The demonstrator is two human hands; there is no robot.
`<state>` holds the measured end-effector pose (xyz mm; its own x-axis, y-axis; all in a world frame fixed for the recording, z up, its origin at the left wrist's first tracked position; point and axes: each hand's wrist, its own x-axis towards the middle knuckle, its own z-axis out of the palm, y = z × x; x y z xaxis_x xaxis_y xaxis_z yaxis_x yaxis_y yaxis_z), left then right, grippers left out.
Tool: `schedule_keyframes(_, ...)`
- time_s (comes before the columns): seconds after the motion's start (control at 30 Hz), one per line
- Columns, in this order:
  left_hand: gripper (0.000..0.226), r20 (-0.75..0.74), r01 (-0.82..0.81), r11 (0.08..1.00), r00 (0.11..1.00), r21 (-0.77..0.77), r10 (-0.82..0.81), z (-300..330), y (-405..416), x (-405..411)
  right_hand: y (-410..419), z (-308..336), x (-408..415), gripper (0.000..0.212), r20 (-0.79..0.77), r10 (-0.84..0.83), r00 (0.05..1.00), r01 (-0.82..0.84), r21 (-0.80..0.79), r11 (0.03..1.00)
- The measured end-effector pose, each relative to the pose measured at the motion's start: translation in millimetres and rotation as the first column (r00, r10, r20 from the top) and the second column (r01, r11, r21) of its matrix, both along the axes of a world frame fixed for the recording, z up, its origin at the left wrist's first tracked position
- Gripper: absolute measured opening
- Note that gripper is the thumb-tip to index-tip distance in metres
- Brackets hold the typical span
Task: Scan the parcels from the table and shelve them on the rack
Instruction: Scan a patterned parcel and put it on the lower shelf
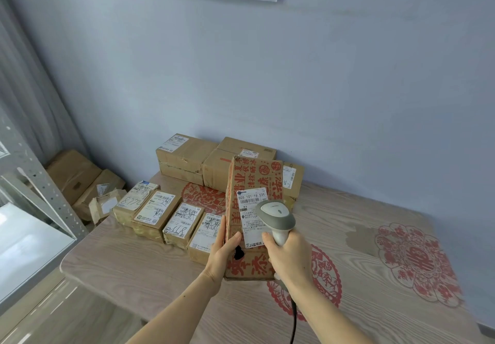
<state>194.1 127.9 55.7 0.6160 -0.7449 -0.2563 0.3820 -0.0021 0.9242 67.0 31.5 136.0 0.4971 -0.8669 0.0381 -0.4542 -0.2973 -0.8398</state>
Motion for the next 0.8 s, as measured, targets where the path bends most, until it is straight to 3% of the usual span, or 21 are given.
schedule_keyframes(0.17, 0.083, 0.036, -0.054, 0.998, 0.998, -0.02, 0.054, 16.7, 7.0, 7.7, -5.7, 10.6, 3.9, 0.029, 0.028, 0.007, 1.0, -0.005, -0.04, 0.999)
schedule_keyframes(0.33, 0.097, 0.078, -0.142, 0.988, 0.986, -0.065, 0.147, 27.7, 20.6, 19.2, -9.3, 22.4, 10.4, 0.027, 0.066, 0.072, 0.995, -0.07, -0.026, 0.997)
schedule_keyframes(0.8, 0.088, 0.101, -0.493, 0.856, 0.854, -0.158, 0.51, 60.8, 109.8, 27.1, 26.2, 18.6, 61.8, 0.029, 0.169, 0.404, 0.899, -0.417, 0.047, 0.908)
